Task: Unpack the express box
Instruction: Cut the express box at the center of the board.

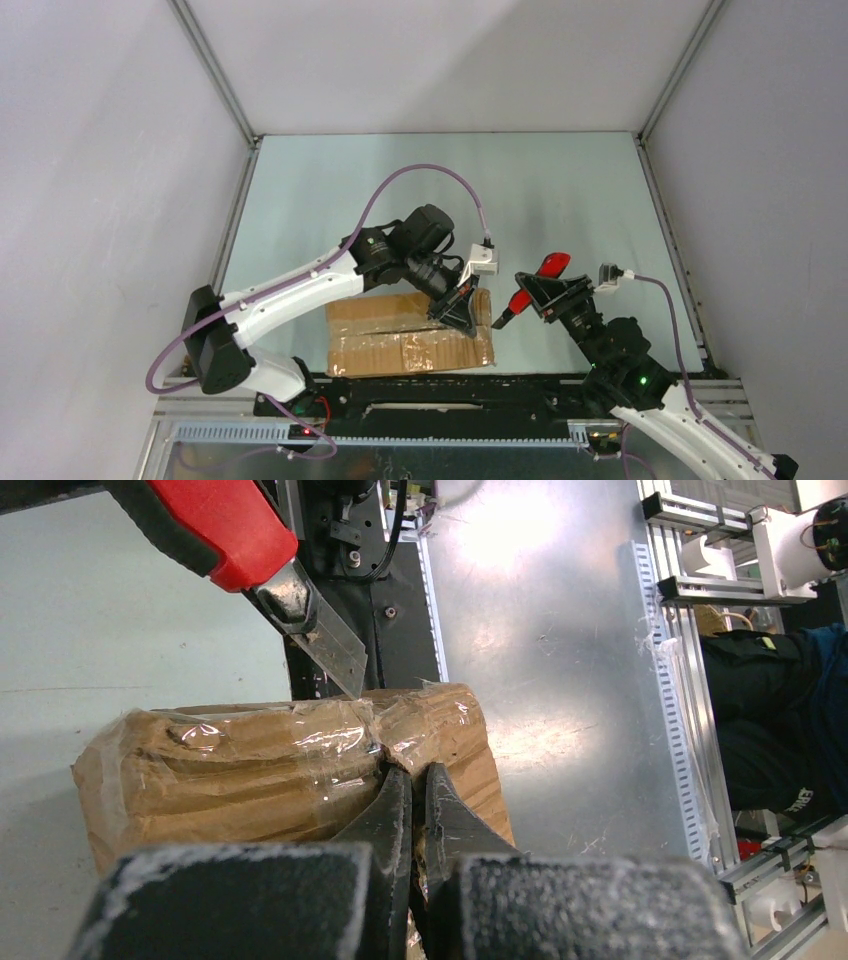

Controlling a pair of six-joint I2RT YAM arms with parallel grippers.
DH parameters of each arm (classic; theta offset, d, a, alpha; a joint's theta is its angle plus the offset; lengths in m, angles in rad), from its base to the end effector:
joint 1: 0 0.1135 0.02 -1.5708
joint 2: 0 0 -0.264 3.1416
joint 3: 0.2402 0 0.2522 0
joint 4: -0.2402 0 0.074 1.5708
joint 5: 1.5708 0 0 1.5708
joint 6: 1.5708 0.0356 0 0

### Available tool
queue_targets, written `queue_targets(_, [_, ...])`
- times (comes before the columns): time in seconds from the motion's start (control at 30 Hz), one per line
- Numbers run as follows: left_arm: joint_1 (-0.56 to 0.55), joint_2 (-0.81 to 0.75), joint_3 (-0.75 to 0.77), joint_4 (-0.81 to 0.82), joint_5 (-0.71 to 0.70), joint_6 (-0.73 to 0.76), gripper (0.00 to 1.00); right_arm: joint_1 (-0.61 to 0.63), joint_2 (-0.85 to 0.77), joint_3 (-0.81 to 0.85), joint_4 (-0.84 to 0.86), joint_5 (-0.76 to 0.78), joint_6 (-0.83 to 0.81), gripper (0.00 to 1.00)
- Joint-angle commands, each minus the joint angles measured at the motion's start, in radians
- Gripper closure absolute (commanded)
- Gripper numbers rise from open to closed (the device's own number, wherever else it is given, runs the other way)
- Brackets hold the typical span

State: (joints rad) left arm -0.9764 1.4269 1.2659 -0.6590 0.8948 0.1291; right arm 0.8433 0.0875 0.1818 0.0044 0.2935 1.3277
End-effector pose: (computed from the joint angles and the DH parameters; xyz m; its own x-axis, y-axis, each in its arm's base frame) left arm 0.1446 -0.2635 0.3243 -0.3009 0.5890 -0.7500 0.8623 -0.1678 -0.4778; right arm 0.0760 0.0699 0.2300 -0.4923 0.8443 -0.2119 -0.1896 0.1335 0.9727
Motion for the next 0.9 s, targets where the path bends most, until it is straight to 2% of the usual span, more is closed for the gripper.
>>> queue_targets(0.0, [0.005,0.004,-0.008,0.058,0.011,0.003,1.0,0.004,0.01,0.006,0.075,0.017,-0.005,1.0])
queue_targets(0.2, [0.005,0.009,-0.005,0.063,0.016,-0.003,1.0,0.008,0.038,-0.008,0.099,-0.009,0.002,1.0])
queue_targets(0.57, [0.007,0.013,-0.002,0.062,0.017,-0.005,1.0,0.006,-0.047,-0.001,-0.038,0.002,-0.016,1.0])
queue_targets(0.87, [0.007,0.017,0.001,0.06,0.016,-0.009,1.0,-0.006,-0.054,0.001,-0.039,-0.014,-0.012,1.0])
